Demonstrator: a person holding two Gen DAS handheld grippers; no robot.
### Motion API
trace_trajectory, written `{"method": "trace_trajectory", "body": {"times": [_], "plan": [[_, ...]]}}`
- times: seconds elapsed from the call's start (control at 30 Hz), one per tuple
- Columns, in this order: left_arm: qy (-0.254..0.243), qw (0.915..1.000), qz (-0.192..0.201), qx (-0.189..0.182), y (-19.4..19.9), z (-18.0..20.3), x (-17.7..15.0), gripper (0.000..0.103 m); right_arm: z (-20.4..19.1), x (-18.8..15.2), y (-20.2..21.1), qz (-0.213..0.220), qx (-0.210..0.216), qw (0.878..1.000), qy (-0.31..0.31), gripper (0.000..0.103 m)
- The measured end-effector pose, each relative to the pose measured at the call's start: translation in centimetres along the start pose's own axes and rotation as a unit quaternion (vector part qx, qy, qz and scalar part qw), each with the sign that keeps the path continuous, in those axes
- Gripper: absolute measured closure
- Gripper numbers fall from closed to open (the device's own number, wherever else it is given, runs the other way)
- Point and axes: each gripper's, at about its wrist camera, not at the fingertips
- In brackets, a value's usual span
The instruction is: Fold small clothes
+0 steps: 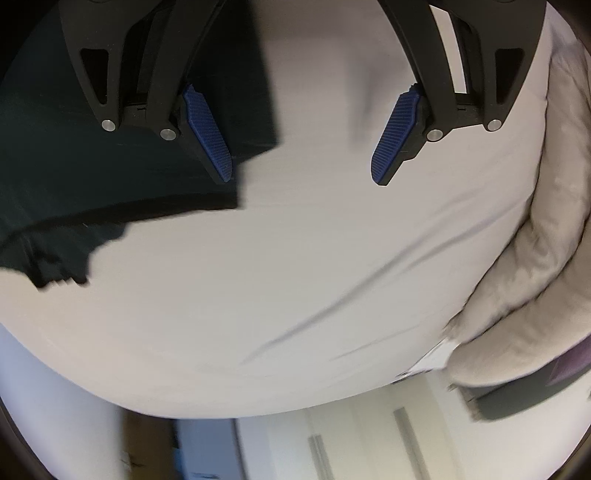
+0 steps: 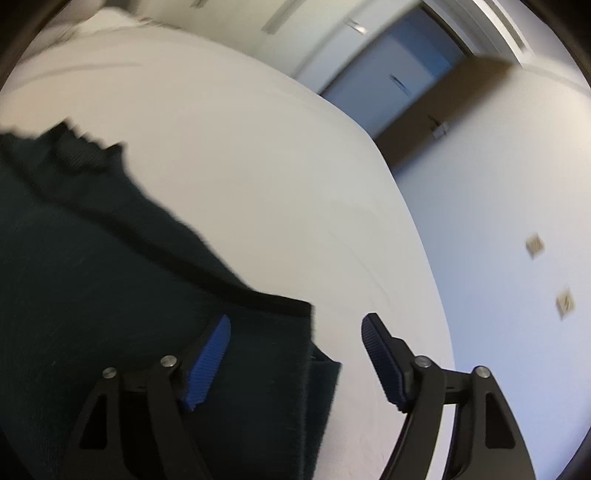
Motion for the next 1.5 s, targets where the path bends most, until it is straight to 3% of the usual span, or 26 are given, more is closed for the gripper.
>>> {"method": "trace_trajectory", "body": {"times": [0.07, 0.2, 0.3, 0.5, 0.57, 0.63, 0.73, 0.87, 0.97, 1.03, 1.17, 1.27, 1.33, 1.4, 1.43, 1.5], "plan": [[0.017, 0.9997, 0.010, 0.016, 0.7, -1.3, 0.0, 0.025, 0.6, -0.2, 0.2, -0.004, -0.002, 1.000, -0.029, 0.018], [0.048, 0.9978, 0.043, 0.013, 3.3, -2.5, -0.6, 0.025, 3.2, -1.0, 1.4, -0.007, 0.017, 0.994, -0.108, 0.018], [0.013, 0.9982, 0.059, -0.002, 5.0, -0.8, -0.7, 0.025, 5.4, -1.4, 3.4, 0.014, 0.025, 0.985, -0.170, 0.018], [-0.090, 0.9919, 0.087, -0.023, 7.9, 5.4, -2.0, 0.025, 10.4, -4.8, 6.2, 0.048, 0.051, 0.942, -0.329, 0.019], [-0.114, 0.9903, 0.077, -0.020, 7.3, 7.3, -2.5, 0.025, 12.3, -6.5, 6.0, 0.048, 0.060, 0.920, -0.384, 0.024], [-0.124, 0.9907, 0.053, -0.021, 6.0, 8.8, -3.2, 0.025, 13.3, -7.4, 5.4, 0.043, 0.064, 0.909, -0.409, 0.025], [-0.116, 0.9930, 0.018, -0.017, 3.4, 8.3, -4.5, 0.025, 13.0, -7.1, 5.4, 0.046, 0.095, 0.915, -0.390, 0.025], [-0.099, 0.9946, 0.022, -0.020, 3.1, 7.7, -5.2, 0.024, 9.0, -5.8, 6.7, 0.078, 0.149, 0.936, -0.310, 0.025], [-0.101, 0.9945, 0.021, -0.015, 2.9, 7.6, -6.3, 0.024, 6.1, -4.1, 7.2, 0.090, 0.214, 0.934, -0.273, 0.025], [-0.096, 0.9950, 0.023, -0.014, 2.6, 7.1, -6.4, 0.024, 4.5, -3.9, 6.6, 0.073, 0.252, 0.931, -0.253, 0.025], [-0.088, 0.9956, 0.028, -0.018, 2.7, 6.3, -7.4, 0.024, 1.7, -3.4, 2.0, 0.002, 0.231, 0.940, -0.252, 0.030], [-0.069, 0.9967, 0.027, -0.032, 2.6, 5.2, -7.8, 0.024, 3.0, -5.2, 0.3, 0.001, 0.231, 0.927, -0.294, 0.044], [-0.065, 0.9969, 0.026, -0.035, 2.7, 4.9, -8.0, 0.024, 3.8, -5.7, 0.6, 0.002, 0.231, 0.923, -0.309, 0.048], [-0.060, 0.9973, 0.023, -0.035, 2.9, 4.5, -7.8, 0.023, 4.2, -5.9, 0.8, -0.012, 0.171, 0.933, -0.317, 0.037], [-0.056, 0.9978, 0.021, -0.030, 3.1, 4.3, -7.7, 0.023, 5.0, -6.5, 1.2, -0.013, 0.161, 0.927, -0.339, 0.037], [-0.051, 0.9984, 0.023, 0.003, 4.6, 4.2, -7.5, 0.027, 6.0, -7.6, 2.5, -0.006, 0.200, 0.901, -0.384, 0.037]]}}
Point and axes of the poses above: each gripper's, at about its wrist camera, not at the fingertips, and y roughly against the way its jaws point, z to its right, x to its top, and after that the axes turned 1 degree about -y, right-handed
